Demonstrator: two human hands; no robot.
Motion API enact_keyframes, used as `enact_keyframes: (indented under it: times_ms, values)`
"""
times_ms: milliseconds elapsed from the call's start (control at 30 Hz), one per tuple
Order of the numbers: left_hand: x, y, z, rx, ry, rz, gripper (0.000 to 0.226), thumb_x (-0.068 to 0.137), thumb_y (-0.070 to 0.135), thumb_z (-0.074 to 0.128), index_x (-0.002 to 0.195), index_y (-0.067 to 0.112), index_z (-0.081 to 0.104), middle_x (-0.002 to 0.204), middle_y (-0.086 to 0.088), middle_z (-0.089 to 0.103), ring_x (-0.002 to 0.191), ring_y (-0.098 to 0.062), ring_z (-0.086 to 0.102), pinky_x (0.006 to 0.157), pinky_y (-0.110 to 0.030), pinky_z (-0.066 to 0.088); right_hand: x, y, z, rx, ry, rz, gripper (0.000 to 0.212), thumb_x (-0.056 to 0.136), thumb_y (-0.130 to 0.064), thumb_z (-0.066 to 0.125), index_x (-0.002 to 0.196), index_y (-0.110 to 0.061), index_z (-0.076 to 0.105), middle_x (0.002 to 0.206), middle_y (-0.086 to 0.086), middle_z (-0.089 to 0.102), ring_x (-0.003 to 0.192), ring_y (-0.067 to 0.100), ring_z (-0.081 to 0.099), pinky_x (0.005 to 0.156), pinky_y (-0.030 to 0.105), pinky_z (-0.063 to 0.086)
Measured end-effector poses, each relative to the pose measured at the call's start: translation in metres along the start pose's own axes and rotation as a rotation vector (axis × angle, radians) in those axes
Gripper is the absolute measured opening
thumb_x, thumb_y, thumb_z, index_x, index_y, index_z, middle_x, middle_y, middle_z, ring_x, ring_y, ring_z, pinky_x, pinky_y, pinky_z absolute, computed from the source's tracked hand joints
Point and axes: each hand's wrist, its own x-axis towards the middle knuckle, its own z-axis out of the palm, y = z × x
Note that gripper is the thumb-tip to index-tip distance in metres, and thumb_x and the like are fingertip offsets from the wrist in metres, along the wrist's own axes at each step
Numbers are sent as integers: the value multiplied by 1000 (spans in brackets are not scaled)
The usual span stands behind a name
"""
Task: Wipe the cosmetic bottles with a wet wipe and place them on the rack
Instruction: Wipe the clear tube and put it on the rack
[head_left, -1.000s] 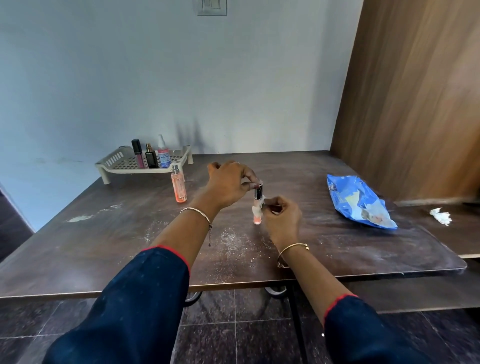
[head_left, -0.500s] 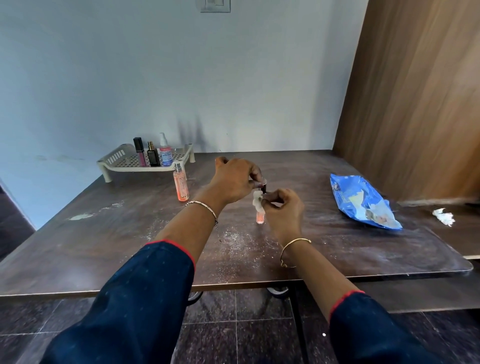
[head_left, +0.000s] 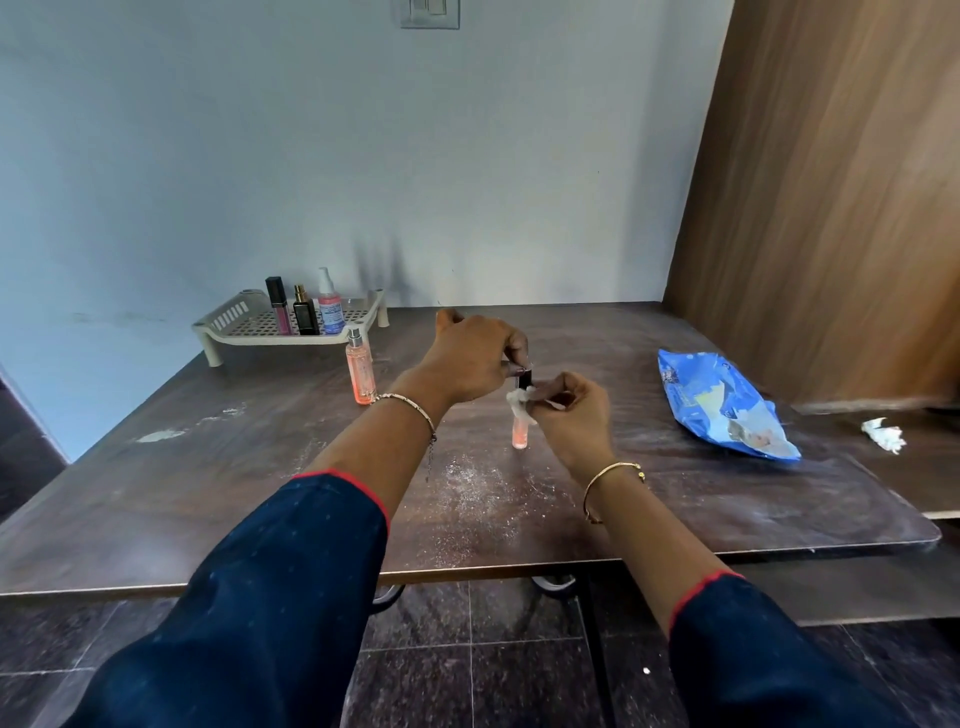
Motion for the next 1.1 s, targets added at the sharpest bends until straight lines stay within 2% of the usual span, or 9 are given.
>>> enact_keyframes:
  times_ms: [167,300,433,533,600,767,867,967,1100]
  values:
    - [1,0,-3,-8,-11,41,8,84,22,66,81,29,67,74,24,58,78,2,43,88,-32,11,4,-8,5,120,44,-44,32,63,6,80,71,-16,58,75,5,66,70,10,66,64,21,53]
    - [3,-1,-2,-24,-22,34,5,83,26,68,80,29,67,92,19,71,80,3,46,88,-31,12,-2,8,1,85,2,86,33,59,-1,86,71,-14,58,83,15,70,79,21,71,72,30,58]
    - [3,1,-3,-31,-42,22,4,83,26,69,80,28,68,94,18,72,83,3,49,89,-31,13,-5,17,-6,-123,-34,189,35,51,-5,90,61,-14,58,67,9,68,62,20,65,63,32,56]
    - [3,3,-5,-24,-53,19,2,83,28,68,81,28,67,95,18,72,93,-1,56,90,-31,13,-4,13,-8,-153,-24,224,32,51,-3,89,60,-11,59,64,9,67,56,18,62,58,28,54]
    - [3,5,-8,-13,-58,29,2,84,27,68,82,28,67,95,19,71,97,-2,58,92,-31,14,-1,4,-7,-92,-13,205,30,52,-2,88,64,-10,61,66,9,68,59,19,64,60,31,55]
    - [3,8,-10,39,-51,58,7,83,25,67,79,29,65,95,17,71,98,-7,60,100,-35,16,8,-17,4,44,69,62,27,62,6,78,73,-11,61,72,5,66,66,15,65,63,26,56]
    - [1,6,-8,38,-35,60,5,83,22,67,81,26,67,94,16,71,97,-8,61,101,-35,16,5,-14,8,62,101,21,30,64,1,80,79,-13,58,76,0,65,70,12,67,68,27,57]
    - [1,6,-8,26,-31,57,5,83,22,68,81,27,67,92,16,71,96,-7,61,101,-35,16,5,-8,6,31,78,1,34,62,0,82,76,-15,54,74,0,62,67,12,65,67,25,56]
    - [3,7,-8,18,-43,49,7,83,23,68,79,28,65,88,17,70,95,-6,60,103,-35,14,9,-3,2,-145,18,22,33,57,-2,80,71,-17,55,67,-2,59,63,16,58,65,36,55]
